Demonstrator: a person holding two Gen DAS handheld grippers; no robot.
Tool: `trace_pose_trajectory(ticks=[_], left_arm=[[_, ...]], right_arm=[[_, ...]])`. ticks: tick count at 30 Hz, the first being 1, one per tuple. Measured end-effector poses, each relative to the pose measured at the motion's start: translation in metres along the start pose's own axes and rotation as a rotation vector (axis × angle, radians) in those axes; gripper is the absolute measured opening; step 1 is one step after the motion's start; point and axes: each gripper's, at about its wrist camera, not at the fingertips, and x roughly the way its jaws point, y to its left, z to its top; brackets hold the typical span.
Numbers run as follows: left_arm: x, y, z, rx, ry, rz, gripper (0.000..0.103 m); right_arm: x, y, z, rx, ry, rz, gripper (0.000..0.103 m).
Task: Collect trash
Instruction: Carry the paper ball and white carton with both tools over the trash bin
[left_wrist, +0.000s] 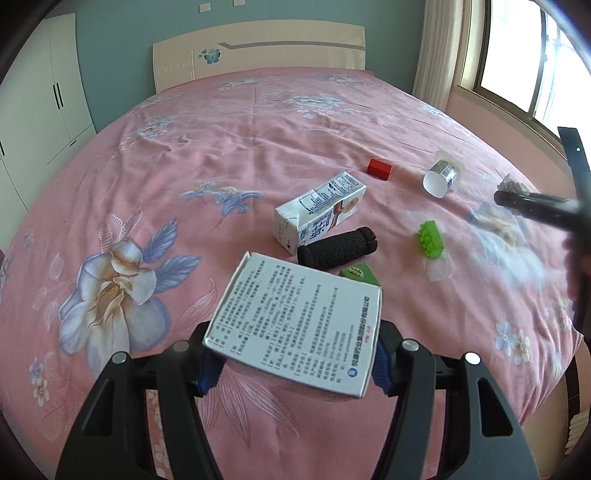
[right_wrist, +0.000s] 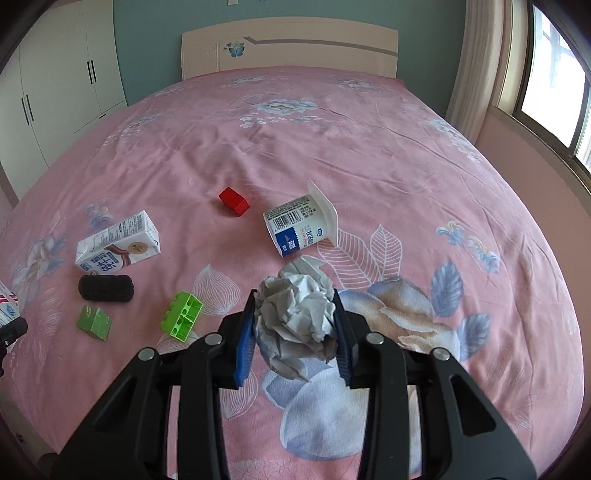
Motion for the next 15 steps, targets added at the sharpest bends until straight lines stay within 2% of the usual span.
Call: trace_pose_trajectory(ticks=[15], left_arm=[[-0.216,-0.014,0.026,0.027,-0.304,0.077,0.065]], right_arm=[[-0.256,0.051,0.014,-0.132,-0.283,-0.012,0.037]])
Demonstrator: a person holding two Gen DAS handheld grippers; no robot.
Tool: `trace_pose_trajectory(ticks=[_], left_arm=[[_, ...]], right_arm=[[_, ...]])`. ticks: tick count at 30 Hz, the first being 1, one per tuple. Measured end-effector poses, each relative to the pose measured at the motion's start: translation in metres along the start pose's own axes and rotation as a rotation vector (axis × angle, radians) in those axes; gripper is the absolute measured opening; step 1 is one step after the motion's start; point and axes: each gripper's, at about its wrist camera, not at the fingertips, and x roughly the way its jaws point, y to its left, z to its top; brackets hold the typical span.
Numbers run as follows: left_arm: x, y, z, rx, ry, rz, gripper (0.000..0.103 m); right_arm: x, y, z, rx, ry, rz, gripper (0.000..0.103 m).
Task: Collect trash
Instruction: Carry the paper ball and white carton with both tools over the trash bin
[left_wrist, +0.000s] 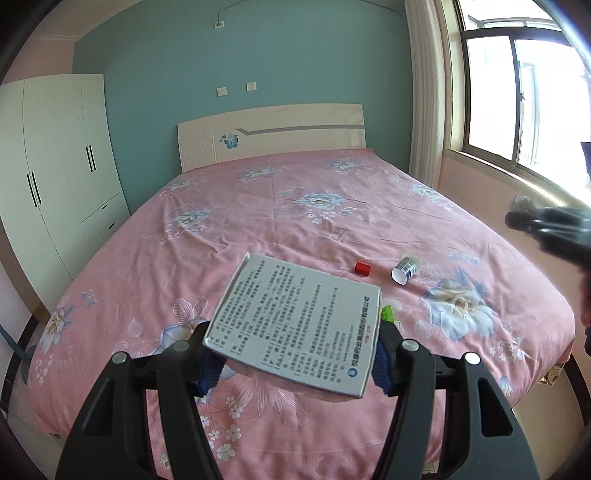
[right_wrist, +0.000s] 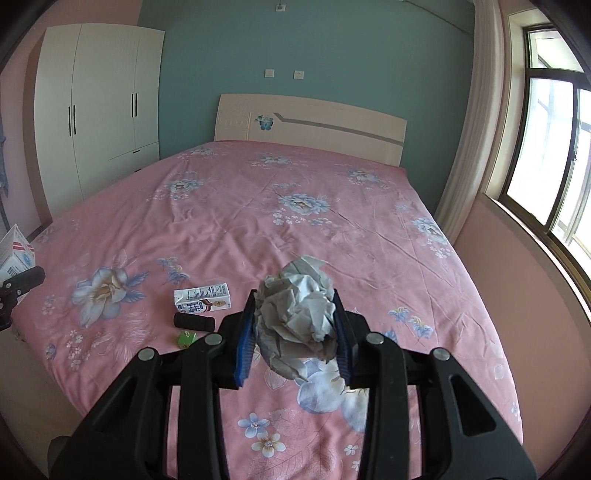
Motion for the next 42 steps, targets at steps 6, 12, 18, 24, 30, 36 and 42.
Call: trace_pose_trajectory(ticks=[6,12,18,24,30,36,42], left_arm=[[-0.094,-0.005,0.023,0.046,-0.135,0.046,0.065],[-0.172,-0.008,0.031,0.064,-0.244,0.061,0.065],[-0.225,-0.009,0.022,0.079,-0.292,0.048,0.065],[-0.236,-0.015,-0.003,0.112,-0.269,0.045,0.065],[-0.213,-0.017,-0.035,0.126,-0.159,0.019,0.065],[-0.159,-0.020,-0.088,0.124,0.013,0.001,0.065],[-0.106,-0.024,-0.147,0.144,0.188,-0.012,0.065]], right_arm=[[-0.113,0.031,0.022,-0.080,-0.137,0.005,0.037],[-0.201,0.062,0.023,-0.142,-0.215,0.011,0.038],[-0.263,0.078,0.009,-0.174,-0.265,0.036,0.037],[-0.284,0.083,-0.018,-0.178,-0.246,0.080,0.038],[-0.259,0.096,-0.055,-0.172,-0.143,0.131,0.038],[-0.212,0.113,-0.106,-0.174,-0.013,0.186,0.038],[-0.157,0.133,-0.162,-0.178,0.133,0.231,0.038]])
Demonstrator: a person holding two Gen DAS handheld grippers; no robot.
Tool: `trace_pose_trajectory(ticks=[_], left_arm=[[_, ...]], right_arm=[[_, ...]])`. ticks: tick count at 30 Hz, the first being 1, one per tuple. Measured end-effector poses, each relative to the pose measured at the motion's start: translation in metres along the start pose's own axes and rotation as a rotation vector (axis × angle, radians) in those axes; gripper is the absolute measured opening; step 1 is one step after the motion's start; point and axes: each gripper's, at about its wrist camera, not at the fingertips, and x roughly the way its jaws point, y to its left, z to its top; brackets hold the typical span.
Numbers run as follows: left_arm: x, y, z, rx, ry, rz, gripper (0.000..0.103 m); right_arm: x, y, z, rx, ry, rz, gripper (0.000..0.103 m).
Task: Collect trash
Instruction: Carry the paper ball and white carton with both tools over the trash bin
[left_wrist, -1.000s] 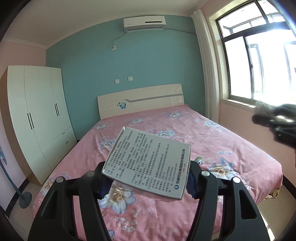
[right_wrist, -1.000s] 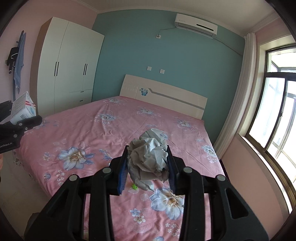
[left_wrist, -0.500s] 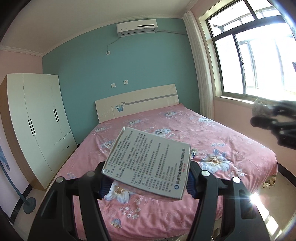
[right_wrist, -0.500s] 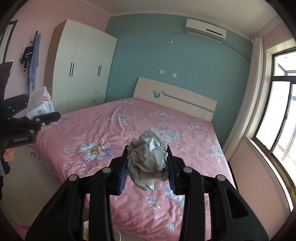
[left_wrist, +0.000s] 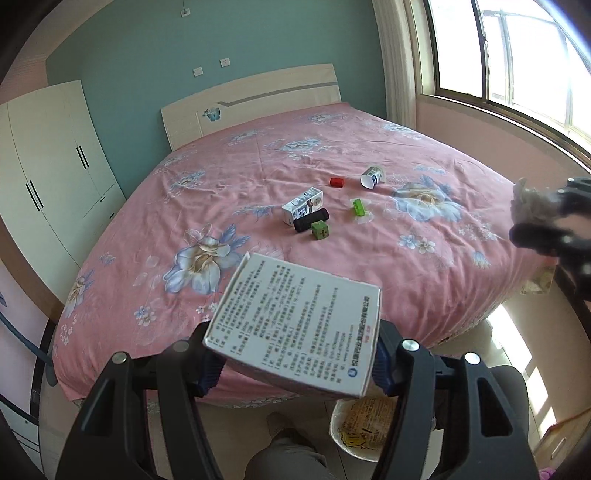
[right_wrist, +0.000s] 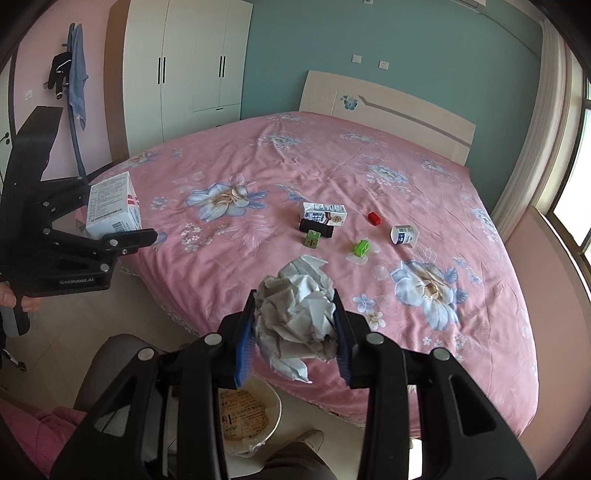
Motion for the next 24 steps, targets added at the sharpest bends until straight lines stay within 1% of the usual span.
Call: trace_pose_trajectory(ticks=[5,10,17,24], left_arm=[[0.047,-0.009,-0.037,0.009,0.118,-0.012,0.065],[0.087,-0.021,-0.065,0.000,0.226,-0.050,0.065],[0.135,-0.041,-0.104,0.000,0.354,-0.099,0.065],[0.177,-0.053,-0.140,-0.032,0.468,-0.142,0.065]], right_arm=[[0.051,0.012,-0.038,0.016,0.117,0.050,0.038],[0.094,0.024,-0.077,0.036,0.219,0.099,0.038],[0.150,0.040,-0.128,0.065,0.360,0.154,0.038],[0.199,0.050,-0.176,0.119,0.478,0.204,0.038]])
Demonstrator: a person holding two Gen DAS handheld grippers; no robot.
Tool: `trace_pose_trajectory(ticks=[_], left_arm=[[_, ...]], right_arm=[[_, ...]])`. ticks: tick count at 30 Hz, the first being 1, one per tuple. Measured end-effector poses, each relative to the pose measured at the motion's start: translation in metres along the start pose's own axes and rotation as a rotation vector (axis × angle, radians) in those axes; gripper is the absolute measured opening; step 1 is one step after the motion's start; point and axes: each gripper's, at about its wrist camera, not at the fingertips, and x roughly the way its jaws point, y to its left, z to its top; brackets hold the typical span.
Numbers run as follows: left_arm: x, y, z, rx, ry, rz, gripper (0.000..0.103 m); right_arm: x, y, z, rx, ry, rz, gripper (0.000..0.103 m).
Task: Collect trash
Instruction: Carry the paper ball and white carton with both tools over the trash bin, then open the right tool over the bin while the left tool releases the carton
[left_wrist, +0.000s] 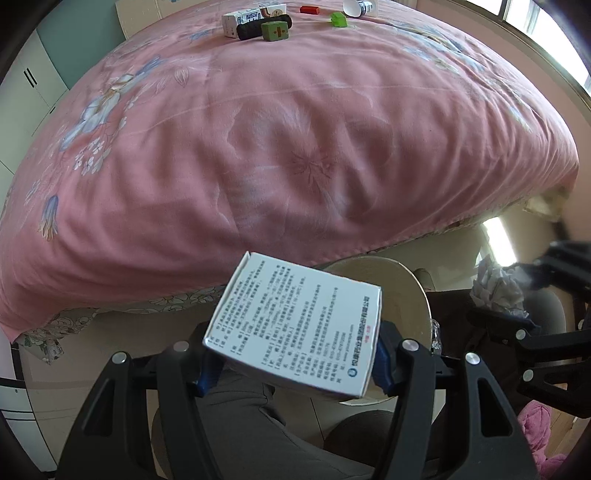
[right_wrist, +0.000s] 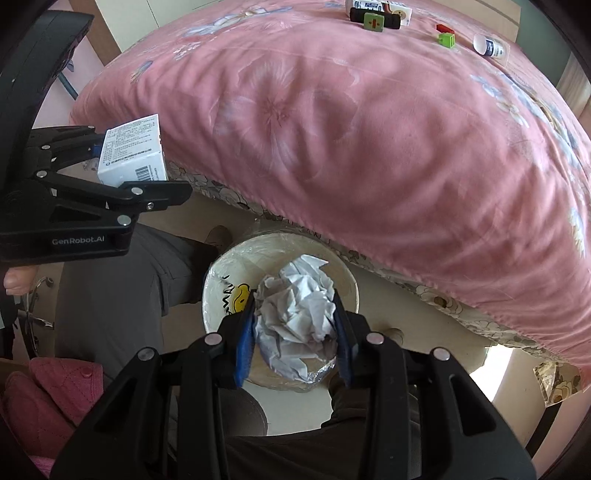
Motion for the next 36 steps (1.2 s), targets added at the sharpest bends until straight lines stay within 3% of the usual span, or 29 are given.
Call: trace_pose_trajectory(ticks=[18,36], left_arm=[[0.133,-0.019,-0.021,-0.072,0.275,-0.096,0.065],[0.215,-0.031,-0.036,-0.165,0.453,-0.157,0.065]], right_arm=[[0.128,-0.002,-0.028,0.115,0.269,0.131,0.038],[0.200,-0.007,-0.041,0.210,0.402,0.177,0.038]])
